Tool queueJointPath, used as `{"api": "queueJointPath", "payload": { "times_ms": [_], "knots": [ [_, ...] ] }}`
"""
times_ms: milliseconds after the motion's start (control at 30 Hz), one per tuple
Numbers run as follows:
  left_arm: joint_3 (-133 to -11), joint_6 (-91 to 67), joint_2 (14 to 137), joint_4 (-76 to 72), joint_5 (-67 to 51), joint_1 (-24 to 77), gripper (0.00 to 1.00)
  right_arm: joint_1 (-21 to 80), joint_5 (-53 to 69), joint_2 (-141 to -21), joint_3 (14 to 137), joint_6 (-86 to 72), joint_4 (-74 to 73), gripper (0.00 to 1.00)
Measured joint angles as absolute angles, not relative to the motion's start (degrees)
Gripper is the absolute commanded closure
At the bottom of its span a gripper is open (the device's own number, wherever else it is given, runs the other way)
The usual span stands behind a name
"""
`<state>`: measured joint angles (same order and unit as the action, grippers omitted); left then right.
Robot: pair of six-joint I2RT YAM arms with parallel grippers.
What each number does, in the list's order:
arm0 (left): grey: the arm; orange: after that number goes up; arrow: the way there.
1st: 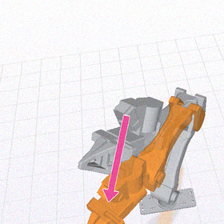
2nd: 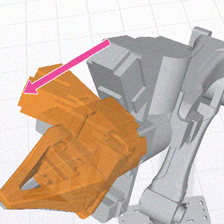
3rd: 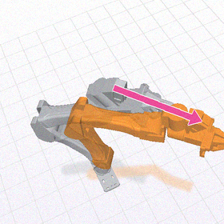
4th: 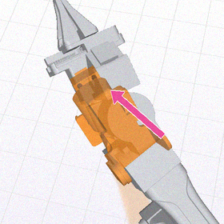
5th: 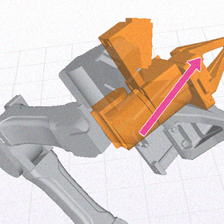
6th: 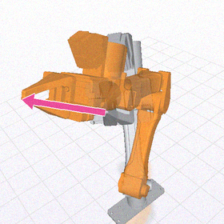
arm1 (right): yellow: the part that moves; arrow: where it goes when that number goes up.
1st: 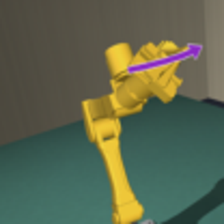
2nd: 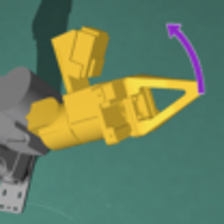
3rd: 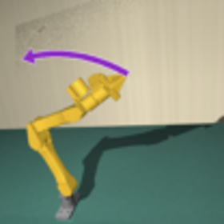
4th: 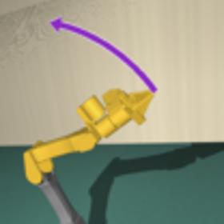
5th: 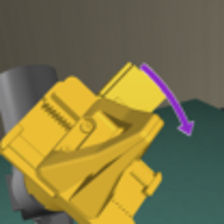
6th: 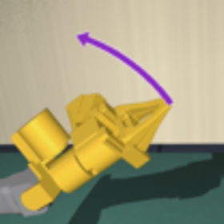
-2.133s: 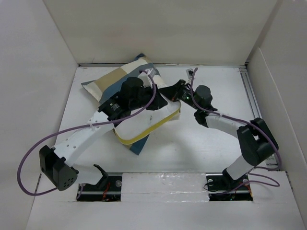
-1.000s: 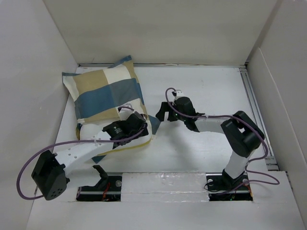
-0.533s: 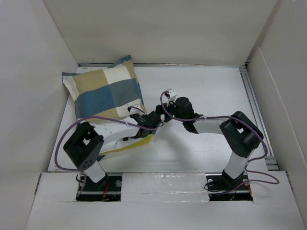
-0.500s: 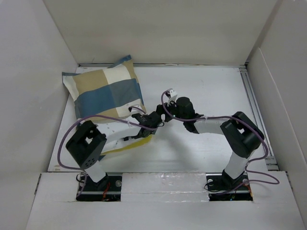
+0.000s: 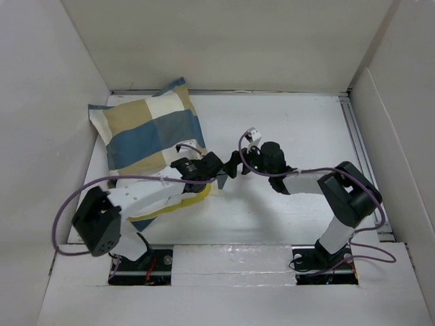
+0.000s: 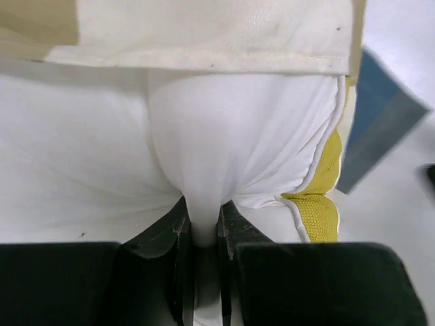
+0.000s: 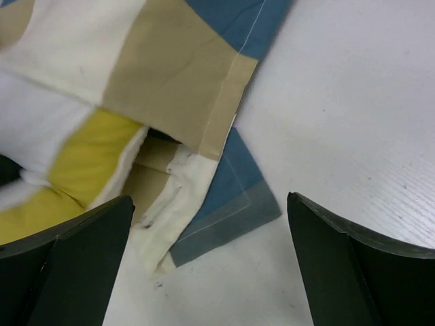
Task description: Put the pillow into the pillowcase
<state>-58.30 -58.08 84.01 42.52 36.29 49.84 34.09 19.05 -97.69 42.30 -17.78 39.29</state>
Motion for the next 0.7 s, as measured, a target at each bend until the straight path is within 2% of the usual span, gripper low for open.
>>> {"api": "queueJointPath", "payload": {
  "times_ms": [233, 467, 700],
  "knots": [
    [-69.6, -57.2, 69.2, 50.9, 37.9, 47.3, 1.0, 39.6, 17.9, -96.4, 38.6, -17.2, 47.9, 0.0],
    [-73.3, -55.8, 68.3, 55.8, 39.0, 47.2, 1.0, 47.0, 11.4, -96.0, 39.4, -16.1, 53.4, 0.0],
    [-76.1, -54.4, 68.2, 58.8, 40.9, 47.1, 1.0, 50.3, 2.2, -102.9, 51.4, -15.0, 53.5, 0.0]
  ]
}}
